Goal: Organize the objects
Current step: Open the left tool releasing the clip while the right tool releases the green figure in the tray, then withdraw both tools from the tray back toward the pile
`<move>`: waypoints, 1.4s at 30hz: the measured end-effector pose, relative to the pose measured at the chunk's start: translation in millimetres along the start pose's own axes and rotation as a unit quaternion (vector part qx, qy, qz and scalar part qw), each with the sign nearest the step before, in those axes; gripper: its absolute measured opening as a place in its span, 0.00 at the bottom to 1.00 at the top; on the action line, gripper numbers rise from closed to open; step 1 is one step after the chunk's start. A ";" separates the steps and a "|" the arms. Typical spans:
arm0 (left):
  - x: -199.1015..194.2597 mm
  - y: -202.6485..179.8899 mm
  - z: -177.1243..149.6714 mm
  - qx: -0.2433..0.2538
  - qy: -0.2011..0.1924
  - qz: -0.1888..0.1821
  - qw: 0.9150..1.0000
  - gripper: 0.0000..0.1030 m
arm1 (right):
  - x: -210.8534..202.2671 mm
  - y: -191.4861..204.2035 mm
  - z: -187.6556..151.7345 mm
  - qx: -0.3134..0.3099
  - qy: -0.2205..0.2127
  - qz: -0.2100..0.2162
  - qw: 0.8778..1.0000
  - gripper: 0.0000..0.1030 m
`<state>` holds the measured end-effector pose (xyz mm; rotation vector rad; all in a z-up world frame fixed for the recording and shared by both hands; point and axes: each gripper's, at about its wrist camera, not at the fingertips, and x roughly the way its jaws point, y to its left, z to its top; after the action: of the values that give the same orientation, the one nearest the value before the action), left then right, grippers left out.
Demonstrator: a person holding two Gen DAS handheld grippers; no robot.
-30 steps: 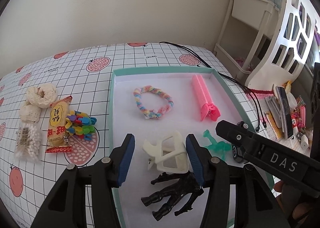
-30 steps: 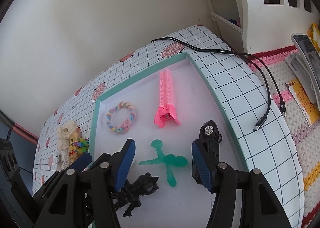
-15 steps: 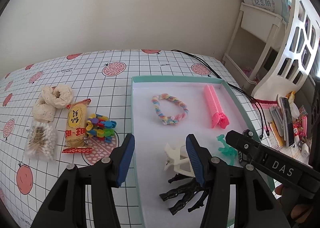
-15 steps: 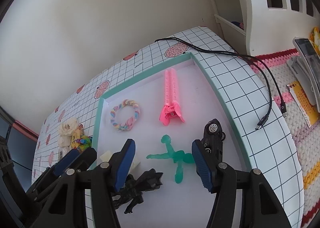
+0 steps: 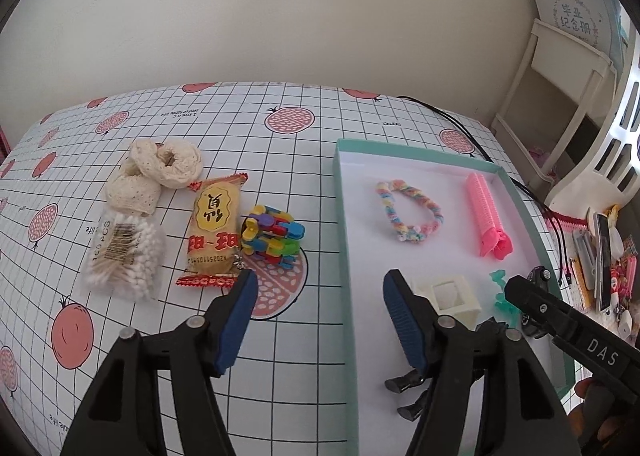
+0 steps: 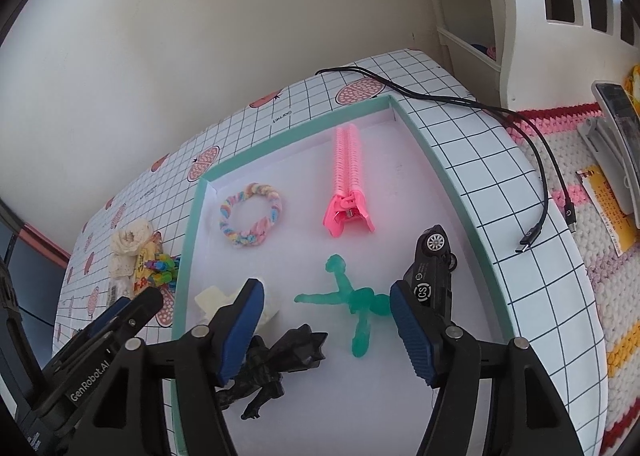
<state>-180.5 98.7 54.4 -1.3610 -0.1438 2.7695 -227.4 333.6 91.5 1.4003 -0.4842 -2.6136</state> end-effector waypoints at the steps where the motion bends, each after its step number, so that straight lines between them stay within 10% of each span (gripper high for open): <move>1: 0.2 1.8 -0.3 -0.001 0.000 0.004 1.000 0.70 | -0.2 0.0 -0.5 0.000 0.000 0.001 1.000 0.71; 19: -1.7 27.3 -0.2 -0.022 -0.014 0.042 0.999 0.91 | -2.0 8.7 -2.9 -0.014 -0.011 0.003 1.000 0.99; 42: -1.7 38.0 -0.3 -0.038 -0.011 0.044 0.998 0.92 | -1.4 11.7 -4.4 -0.020 -0.016 0.003 1.000 1.00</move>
<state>-179.4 60.8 51.6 -1.3875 -0.1953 2.8798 -223.3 322.1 94.4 1.3460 -0.4365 -2.6294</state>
